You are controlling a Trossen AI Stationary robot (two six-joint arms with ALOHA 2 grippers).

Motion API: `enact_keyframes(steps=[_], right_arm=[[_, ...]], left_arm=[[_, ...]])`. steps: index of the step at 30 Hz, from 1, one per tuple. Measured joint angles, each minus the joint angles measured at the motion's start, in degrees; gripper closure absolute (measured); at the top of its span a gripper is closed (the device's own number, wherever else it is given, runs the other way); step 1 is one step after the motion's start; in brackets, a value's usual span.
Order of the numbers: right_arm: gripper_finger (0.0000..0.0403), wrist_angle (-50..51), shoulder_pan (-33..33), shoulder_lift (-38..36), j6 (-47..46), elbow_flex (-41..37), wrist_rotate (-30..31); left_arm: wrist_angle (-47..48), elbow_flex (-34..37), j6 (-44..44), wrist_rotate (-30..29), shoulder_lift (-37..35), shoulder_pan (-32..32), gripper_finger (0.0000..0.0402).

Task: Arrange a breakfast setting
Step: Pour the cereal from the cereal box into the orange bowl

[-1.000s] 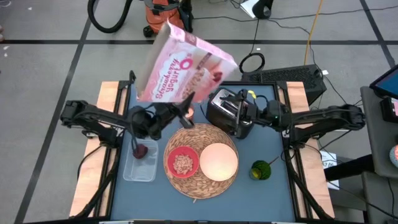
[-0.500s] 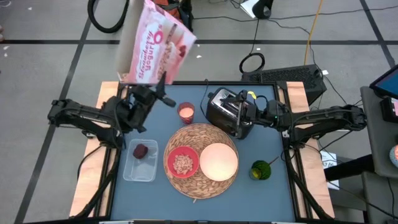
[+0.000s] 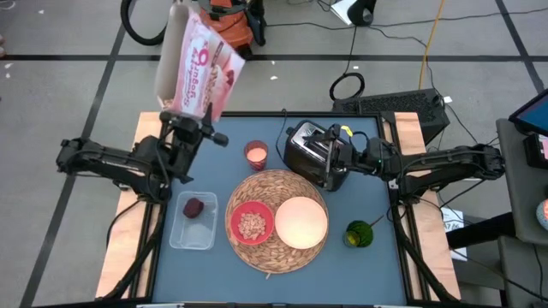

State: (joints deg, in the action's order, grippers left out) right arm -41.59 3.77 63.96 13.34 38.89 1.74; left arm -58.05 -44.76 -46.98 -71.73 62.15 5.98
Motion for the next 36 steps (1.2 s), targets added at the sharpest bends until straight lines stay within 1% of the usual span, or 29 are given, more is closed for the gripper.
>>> enact_keyframes(steps=[4,10,16,21,25,29,33,36], right_arm=[[0.0035,-0.2,0.0,0.0,0.6,0.0,0.0],[0.0035,-0.2,0.0,0.0,2.1,0.0,0.0],[0.0035,-0.1,0.0,0.0,2.1,0.0,0.0],[0.0035,-0.1,0.0,0.0,1.0,0.0,0.0],[0.0035,-0.1,0.0,0.0,1.0,0.0,0.0],[0.0035,-0.1,0.0,0.0,0.9,0.0,0.0],[0.0035,-0.1,0.0,0.0,0.9,0.0,0.0],[0.0035,-0.1,0.0,0.0,0.9,0.0,0.0]], left_arm=[[0.0,8.7,4.3,-2.4,-4.2,-0.6,0.0307],[0.0,22.1,14.7,-2.4,-9.2,-0.7,0.0307],[0.1,33.5,27.1,-2.2,-10.1,-0.7,0.0307],[0.0,40.9,39.2,-2.2,-10.1,-1.3,0.0307],[1.0,44.2,45.5,-1.7,-10.0,-2.2,0.0307],[6.6,44.1,48.5,0.1,-10.0,-3.4,0.0307],[10.9,44.0,53.9,1.3,-9.9,-4.7,0.0307],[13.5,44.0,57.3,4.5,-9.9,-5.9,0.0307]])
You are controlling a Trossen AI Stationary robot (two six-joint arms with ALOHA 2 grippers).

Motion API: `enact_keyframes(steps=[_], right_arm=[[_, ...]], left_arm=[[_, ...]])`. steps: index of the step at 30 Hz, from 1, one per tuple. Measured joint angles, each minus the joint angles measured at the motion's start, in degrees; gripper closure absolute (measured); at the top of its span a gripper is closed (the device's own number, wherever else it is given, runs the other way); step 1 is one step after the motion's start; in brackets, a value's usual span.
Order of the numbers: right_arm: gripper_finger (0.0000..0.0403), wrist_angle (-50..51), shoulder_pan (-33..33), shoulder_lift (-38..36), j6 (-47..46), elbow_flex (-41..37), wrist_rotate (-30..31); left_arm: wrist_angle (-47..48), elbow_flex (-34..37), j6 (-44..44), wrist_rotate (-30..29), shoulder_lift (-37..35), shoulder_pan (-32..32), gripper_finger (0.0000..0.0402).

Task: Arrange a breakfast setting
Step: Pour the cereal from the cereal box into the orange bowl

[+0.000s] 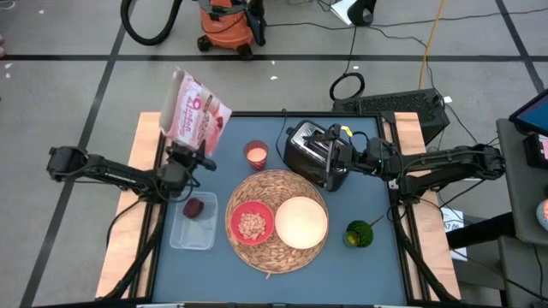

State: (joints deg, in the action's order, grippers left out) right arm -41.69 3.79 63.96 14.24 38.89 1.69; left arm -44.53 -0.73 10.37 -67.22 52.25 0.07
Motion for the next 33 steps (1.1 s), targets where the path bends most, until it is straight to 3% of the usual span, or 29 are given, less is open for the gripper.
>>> enact_keyframes(steps=[12,18,33], right_arm=[[0.0035,0.0,0.0,0.0,0.0,0.0,0.0],[0.0035,0.0,0.0,0.0,0.1,0.0,0.0],[0.0035,0.0,0.0,0.0,0.2,0.0,0.0]], left_arm=[[1.8,0.0,3.9,12.2,0.3,-8.0,0.0307],[8.1,0.0,5.1,19.2,0.3,-12.2,0.0307],[19.3,0.0,7.1,21.3,0.3,-15.1,0.0307]])
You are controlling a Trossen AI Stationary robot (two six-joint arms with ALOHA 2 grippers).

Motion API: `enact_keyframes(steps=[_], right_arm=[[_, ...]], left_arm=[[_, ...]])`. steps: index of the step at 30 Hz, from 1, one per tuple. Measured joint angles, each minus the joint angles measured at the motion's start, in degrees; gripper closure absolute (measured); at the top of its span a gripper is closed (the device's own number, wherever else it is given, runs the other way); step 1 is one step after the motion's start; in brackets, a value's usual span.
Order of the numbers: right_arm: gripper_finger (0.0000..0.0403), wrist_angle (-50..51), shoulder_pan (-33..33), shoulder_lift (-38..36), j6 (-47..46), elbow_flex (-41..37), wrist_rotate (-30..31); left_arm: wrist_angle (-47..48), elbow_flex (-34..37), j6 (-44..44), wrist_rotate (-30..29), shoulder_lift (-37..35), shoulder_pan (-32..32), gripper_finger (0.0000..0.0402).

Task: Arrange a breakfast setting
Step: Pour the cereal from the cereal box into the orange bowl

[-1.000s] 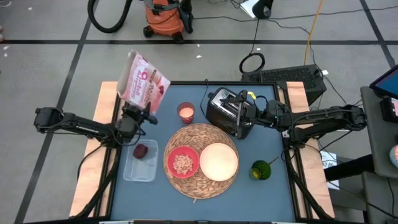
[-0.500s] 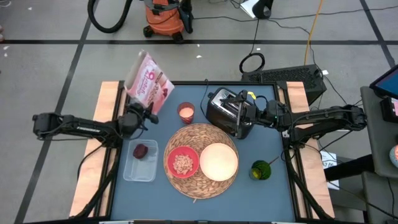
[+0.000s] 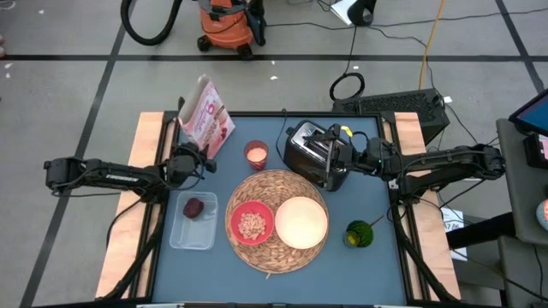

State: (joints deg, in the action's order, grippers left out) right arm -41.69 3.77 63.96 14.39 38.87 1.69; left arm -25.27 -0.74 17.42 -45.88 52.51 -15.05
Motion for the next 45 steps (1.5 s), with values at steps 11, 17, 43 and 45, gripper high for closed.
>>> enact_keyframes(steps=[11,17,43,45], right_arm=[[0.0035,0.0,0.0,0.0,0.0,0.0,0.0],[0.0035,0.0,0.0,0.0,0.0,0.0,0.0],[0.0035,0.4,0.0,0.0,-0.2,0.0,0.0],[0.0035,0.4,0.0,0.0,-0.2,0.0,0.0]], left_arm=[[0.6,-0.1,1.2,0.0,0.0,0.0,0.0279],[0.8,-0.1,1.4,-0.1,0.0,0.0,0.0214],[0.6,-0.1,3.5,-0.2,0.0,0.0,0.0078],[0.6,-0.1,3.8,-0.2,0.0,0.0,0.0078]])
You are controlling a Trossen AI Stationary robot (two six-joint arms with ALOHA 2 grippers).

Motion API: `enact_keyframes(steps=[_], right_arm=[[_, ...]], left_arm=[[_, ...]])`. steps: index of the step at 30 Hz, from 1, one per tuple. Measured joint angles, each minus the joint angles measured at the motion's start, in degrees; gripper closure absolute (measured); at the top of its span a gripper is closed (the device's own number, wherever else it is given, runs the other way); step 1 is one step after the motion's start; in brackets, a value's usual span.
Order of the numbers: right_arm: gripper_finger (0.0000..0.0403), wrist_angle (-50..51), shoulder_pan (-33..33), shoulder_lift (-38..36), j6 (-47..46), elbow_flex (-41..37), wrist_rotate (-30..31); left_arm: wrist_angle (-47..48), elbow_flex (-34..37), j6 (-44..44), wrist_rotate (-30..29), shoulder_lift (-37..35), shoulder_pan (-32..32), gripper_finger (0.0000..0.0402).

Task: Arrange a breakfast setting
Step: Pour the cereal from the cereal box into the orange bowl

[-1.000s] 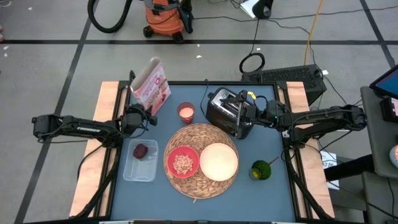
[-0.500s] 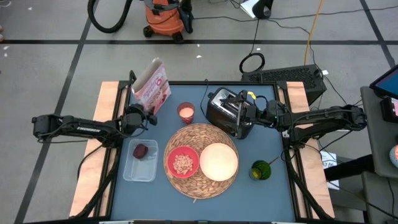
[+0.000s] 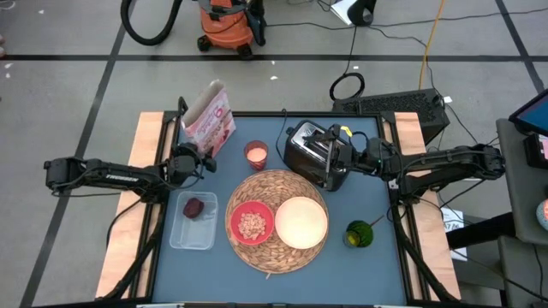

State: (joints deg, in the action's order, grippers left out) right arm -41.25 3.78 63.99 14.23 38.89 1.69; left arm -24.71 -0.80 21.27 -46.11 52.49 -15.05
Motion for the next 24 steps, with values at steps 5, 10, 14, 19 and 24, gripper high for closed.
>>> enact_keyframes(steps=[5,10,14,19,24], right_arm=[[0.0035,0.0,0.0,0.0,0.0,0.0,0.0],[0.0035,0.0,0.0,0.0,0.0,0.0,0.0],[0.0035,0.0,0.0,0.0,0.0,0.0,0.0],[0.0035,0.0,0.0,0.0,0.0,0.0,0.0],[0.0035,0.0,0.0,0.0,0.0,0.0,0.0]], left_arm=[[0.0,0.0,0.1,0.0,0.0,0.0,0.0078],[0.0,0.0,0.7,0.0,0.0,0.0,0.0065],[0.0,0.0,1.4,-0.1,0.0,0.0,0.0024],[0.0,0.0,1.3,-0.2,0.0,0.0,0.0007],[-0.7,0.1,0.8,-0.2,0.0,0.0,0.0009]])
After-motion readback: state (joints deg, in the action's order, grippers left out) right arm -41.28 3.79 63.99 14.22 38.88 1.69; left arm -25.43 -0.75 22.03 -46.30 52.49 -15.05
